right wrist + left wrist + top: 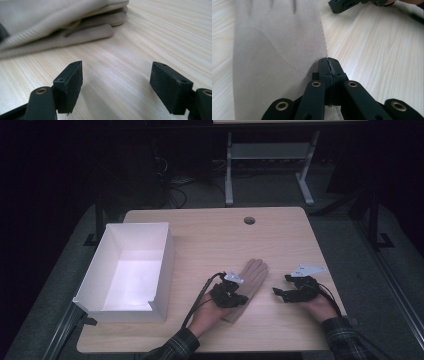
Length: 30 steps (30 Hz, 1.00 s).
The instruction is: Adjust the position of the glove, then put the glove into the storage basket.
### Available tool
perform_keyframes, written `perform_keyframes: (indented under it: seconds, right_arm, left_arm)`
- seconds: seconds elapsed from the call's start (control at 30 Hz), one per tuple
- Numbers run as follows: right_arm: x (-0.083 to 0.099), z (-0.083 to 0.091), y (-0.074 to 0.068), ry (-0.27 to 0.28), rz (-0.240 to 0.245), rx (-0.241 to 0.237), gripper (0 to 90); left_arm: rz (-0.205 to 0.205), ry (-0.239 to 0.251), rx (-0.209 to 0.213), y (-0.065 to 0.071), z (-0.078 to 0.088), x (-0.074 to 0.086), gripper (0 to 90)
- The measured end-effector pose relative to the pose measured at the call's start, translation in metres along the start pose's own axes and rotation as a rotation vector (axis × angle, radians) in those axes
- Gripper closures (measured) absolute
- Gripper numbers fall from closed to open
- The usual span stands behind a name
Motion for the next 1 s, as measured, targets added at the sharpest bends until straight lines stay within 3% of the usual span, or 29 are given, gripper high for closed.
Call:
perform_keyframes:
  seconds: [0.17, 0.33, 0.5, 0.6, 0.67, 0.77, 0.9, 1.0]
  right_arm:
    - [0.000, 0.000, 0.001, 0.002, -0.002, 0.003, 24.3]
    - [0.000, 0.000, 0.001, -0.010, 0.012, 0.009, 23.3]
    - [0.000, -0.001, 0.001, -0.012, 0.006, 0.007, 20.8]
    - [0.000, -0.002, 0.001, -0.016, 0.008, 0.006, 18.5]
    - [0.000, -0.002, 0.001, -0.018, 0.011, 0.005, 18.0]
    - [0.000, -0.002, 0.001, -0.018, 0.010, 0.006, 17.7]
    - [0.000, -0.002, 0.001, -0.020, 0.014, 0.008, 17.3]
    - [0.000, -0.002, 0.001, -0.021, 0.012, 0.008, 17.1]
  left_arm:
    - [-0.004, -0.012, -0.034, -0.006, 0.012, 0.007, 89.7]
    - [-0.016, -0.030, -0.094, -0.017, 0.027, 0.013, 89.8]
    - [-0.006, 0.010, -0.091, -0.020, 0.038, 0.010, 89.3]
    - [-0.035, 0.022, -0.087, -0.019, 0.043, 0.001, 77.4]
    - [-0.083, 0.013, -0.103, -0.020, 0.045, -0.006, 68.4]
    - [-0.122, 0.004, -0.114, -0.026, 0.044, -0.014, 53.7]
    - [-0.158, -0.020, -0.126, -0.036, 0.034, -0.022, 34.8]
    - [-0.152, -0.030, -0.126, -0.044, 0.026, -0.026, 24.9]
Point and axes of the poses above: each handheld gripper's, and its own axes: z roughly backward along the jaws, x roughly out of its underside, y roughly to its right, the point moved 3 cm from there along -z, roughly forward along the jaws, and after that the axes turned 6 degrees about x, right-handed, at the moved point
